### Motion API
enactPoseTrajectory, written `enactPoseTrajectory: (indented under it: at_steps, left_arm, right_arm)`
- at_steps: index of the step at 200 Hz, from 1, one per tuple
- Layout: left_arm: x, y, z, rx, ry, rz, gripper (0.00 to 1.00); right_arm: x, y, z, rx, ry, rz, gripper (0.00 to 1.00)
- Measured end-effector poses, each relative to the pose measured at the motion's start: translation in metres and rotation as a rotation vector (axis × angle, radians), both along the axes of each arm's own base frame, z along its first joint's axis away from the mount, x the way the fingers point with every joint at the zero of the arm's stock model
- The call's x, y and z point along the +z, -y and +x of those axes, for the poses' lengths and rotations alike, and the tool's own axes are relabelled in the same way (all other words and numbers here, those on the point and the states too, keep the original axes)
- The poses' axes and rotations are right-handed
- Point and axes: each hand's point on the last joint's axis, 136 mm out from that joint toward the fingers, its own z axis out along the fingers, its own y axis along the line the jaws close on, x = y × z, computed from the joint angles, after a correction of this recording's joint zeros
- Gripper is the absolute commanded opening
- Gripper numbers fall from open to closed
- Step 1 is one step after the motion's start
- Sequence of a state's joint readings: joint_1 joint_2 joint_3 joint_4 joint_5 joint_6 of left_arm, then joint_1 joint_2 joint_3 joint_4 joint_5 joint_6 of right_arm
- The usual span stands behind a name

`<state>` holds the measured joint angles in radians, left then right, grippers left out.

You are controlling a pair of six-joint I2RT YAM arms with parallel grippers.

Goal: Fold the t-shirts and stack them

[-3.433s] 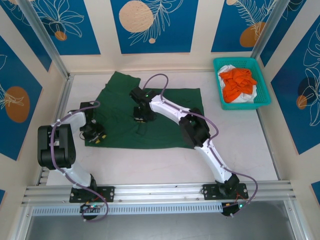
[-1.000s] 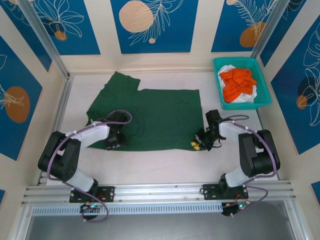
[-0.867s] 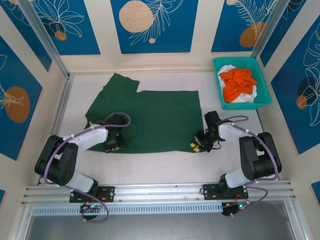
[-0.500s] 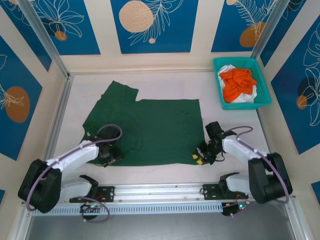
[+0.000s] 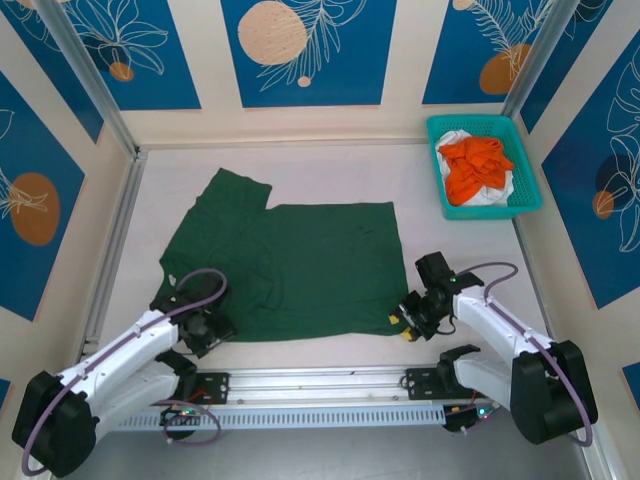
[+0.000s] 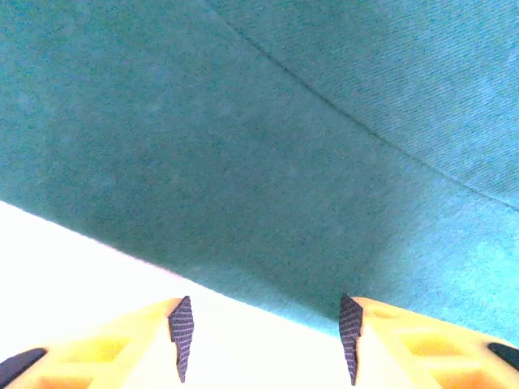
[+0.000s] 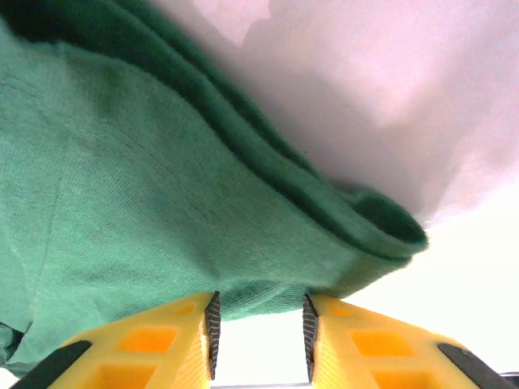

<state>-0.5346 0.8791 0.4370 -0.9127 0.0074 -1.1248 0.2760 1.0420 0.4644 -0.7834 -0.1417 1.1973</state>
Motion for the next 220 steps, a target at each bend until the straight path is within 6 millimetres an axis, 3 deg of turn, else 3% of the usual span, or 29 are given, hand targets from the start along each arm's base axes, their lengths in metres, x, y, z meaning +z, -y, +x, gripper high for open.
enactPoseTrajectory:
  at_steps: [22, 43, 64, 98, 124, 145, 166, 220]
  left_arm:
    - [0.01, -0.004, 0.003, -0.003, 0.002, 0.029, 0.6]
    - [0.04, 0.002, 0.025, -0.017, 0.06, 0.043, 0.66]
    - [0.087, 0.016, 0.065, -0.051, 0.172, 0.043, 0.76]
    - [0.168, 0.037, 0.139, -0.12, 0.351, 0.05, 0.83]
    - [0.206, 0.031, 0.198, -0.116, 0.432, 0.063, 0.85]
    - [0.209, 0.014, 0.242, -0.079, 0.445, 0.066, 0.84]
    - [0.192, -0.002, 0.284, -0.047, 0.42, 0.051, 0.78]
    - [0.129, -0.019, 0.391, -0.047, 0.382, 0.013, 0.68]
  right_arm:
    - [0.008, 0.004, 0.0, 0.013, 0.023, -0.018, 0.54]
    - [0.026, 0.005, 0.013, 0.034, 0.097, -0.03, 0.59]
    - [0.051, 0.003, 0.036, 0.066, 0.202, -0.041, 0.64]
    - [0.091, -0.001, 0.083, 0.119, 0.347, -0.067, 0.69]
    - [0.112, -0.009, 0.133, 0.152, 0.403, -0.095, 0.69]
    - [0.121, -0.014, 0.182, 0.165, 0.432, -0.142, 0.69]
    - [0.119, -0.016, 0.223, 0.17, 0.474, -0.204, 0.7]
    - [0.096, -0.016, 0.284, 0.244, 0.523, -0.321, 0.71]
